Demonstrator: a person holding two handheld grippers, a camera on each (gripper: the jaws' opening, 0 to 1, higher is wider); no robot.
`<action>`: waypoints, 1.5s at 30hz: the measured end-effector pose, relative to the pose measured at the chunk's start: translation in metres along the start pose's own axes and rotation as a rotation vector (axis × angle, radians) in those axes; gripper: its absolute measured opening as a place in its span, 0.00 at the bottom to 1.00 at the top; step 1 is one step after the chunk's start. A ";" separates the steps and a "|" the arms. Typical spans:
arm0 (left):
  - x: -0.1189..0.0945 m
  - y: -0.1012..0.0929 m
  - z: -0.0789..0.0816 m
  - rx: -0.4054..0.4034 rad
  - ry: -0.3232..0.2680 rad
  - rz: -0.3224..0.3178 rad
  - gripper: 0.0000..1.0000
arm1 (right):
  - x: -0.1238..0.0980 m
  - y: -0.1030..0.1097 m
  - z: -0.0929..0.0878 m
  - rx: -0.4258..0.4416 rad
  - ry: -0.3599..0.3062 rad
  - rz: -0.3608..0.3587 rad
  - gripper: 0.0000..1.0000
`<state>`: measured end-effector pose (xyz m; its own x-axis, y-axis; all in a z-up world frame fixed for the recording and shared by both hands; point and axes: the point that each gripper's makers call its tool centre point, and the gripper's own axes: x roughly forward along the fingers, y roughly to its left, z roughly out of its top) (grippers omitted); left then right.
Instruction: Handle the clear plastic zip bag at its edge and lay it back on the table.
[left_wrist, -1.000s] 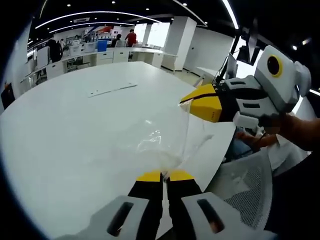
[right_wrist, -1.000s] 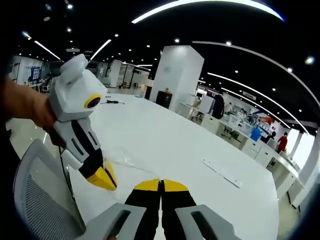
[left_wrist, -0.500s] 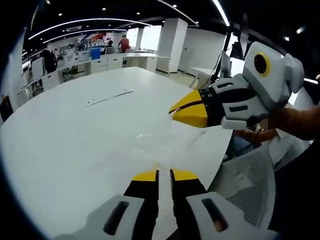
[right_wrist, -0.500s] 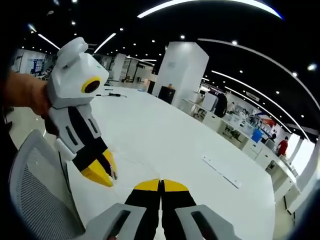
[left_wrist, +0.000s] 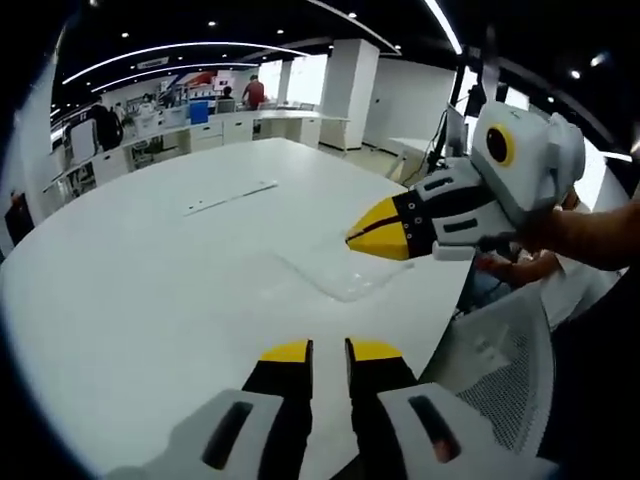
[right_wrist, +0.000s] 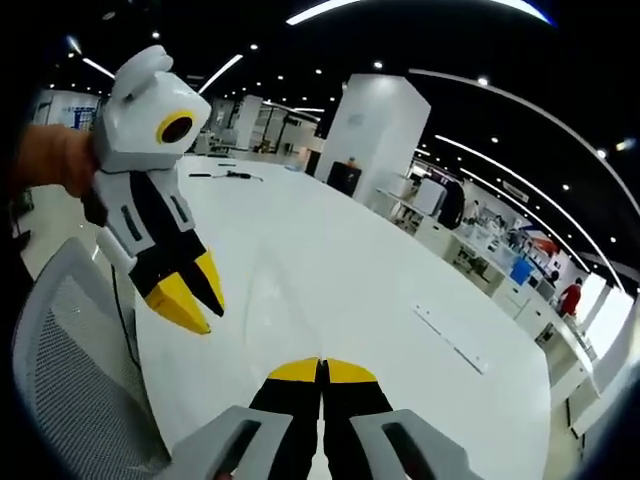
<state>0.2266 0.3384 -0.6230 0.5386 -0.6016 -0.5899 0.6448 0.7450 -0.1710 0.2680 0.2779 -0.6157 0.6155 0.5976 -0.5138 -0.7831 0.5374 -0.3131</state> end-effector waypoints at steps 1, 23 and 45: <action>-0.001 0.002 0.000 -0.002 0.001 0.003 0.12 | 0.001 0.001 -0.001 -0.001 0.004 0.004 0.00; -0.017 0.019 -0.004 0.009 -0.015 0.054 0.17 | 0.019 0.019 -0.027 -0.002 0.073 0.071 0.00; -0.022 0.029 -0.014 0.018 -0.019 0.054 0.21 | 0.043 0.041 -0.057 -0.138 0.113 0.169 0.00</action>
<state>0.2256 0.3772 -0.6264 0.5827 -0.5661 -0.5831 0.6240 0.7714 -0.1252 0.2572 0.2922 -0.6964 0.4666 0.5976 -0.6520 -0.8838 0.3439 -0.3173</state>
